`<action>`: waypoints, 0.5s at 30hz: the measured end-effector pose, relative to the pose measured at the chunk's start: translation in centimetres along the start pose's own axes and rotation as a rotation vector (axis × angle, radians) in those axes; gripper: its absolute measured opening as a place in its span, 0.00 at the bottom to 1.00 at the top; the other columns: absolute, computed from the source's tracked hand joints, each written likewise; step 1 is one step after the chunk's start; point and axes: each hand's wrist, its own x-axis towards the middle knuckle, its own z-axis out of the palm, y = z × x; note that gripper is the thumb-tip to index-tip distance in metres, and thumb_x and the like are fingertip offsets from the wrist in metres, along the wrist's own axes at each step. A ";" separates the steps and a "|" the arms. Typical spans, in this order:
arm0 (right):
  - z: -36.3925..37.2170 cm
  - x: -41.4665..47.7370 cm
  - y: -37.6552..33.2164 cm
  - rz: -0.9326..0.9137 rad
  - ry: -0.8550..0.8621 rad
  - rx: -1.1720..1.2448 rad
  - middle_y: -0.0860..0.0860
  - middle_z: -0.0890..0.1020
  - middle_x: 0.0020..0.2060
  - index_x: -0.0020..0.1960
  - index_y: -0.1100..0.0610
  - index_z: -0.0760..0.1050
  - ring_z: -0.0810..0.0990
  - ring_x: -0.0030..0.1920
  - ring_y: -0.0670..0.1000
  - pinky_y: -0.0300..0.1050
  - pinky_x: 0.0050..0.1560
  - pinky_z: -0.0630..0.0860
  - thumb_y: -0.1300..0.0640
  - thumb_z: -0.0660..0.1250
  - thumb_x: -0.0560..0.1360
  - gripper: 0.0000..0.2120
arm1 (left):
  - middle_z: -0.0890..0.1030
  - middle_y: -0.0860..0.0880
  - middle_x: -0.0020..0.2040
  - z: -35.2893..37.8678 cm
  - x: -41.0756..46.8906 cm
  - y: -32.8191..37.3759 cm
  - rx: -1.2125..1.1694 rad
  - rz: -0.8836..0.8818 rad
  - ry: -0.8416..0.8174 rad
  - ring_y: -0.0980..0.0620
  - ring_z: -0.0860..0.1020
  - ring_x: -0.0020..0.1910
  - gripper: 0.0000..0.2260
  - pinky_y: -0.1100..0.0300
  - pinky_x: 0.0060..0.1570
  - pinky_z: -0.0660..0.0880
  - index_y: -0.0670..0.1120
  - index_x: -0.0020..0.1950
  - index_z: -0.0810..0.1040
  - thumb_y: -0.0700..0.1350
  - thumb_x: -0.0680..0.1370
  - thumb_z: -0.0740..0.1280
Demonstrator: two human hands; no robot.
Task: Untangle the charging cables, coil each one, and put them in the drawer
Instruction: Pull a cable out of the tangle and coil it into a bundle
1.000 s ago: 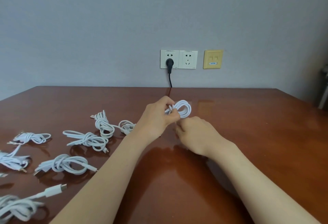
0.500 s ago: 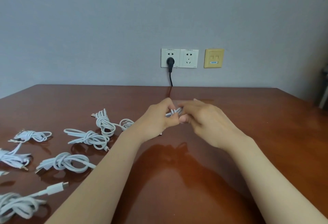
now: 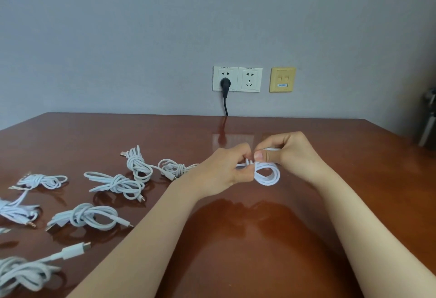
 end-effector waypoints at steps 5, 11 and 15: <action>-0.8 0.0 -0.1 0.175 -0.094 0.285 0.53 0.81 0.29 0.33 0.58 0.82 0.76 0.27 0.49 0.36 0.28 0.74 0.56 0.74 0.57 0.07 | 0.74 0.45 0.36 0.3 0.1 0.7 -0.046 0.044 0.008 0.54 0.68 0.35 0.10 0.59 0.38 0.65 0.54 0.39 0.66 0.47 0.76 0.67; -0.5 0.3 0.4 0.263 -0.155 0.483 0.53 0.80 0.28 0.32 0.59 0.81 0.76 0.25 0.46 0.34 0.26 0.73 0.58 0.70 0.62 0.04 | 0.77 0.54 0.31 0.5 -0.1 1.0 -0.197 0.046 0.059 0.60 0.68 0.23 0.08 0.69 0.29 0.66 0.50 0.40 0.69 0.43 0.78 0.64; 0.2 0.3 0.3 0.297 -0.075 0.612 0.52 0.81 0.28 0.39 0.61 0.77 0.79 0.25 0.45 0.34 0.24 0.74 0.65 0.63 0.73 0.06 | 0.76 0.49 0.28 0.5 0.0 1.1 -0.473 0.036 0.102 0.58 0.62 0.18 0.09 0.68 0.22 0.60 0.44 0.40 0.69 0.39 0.81 0.58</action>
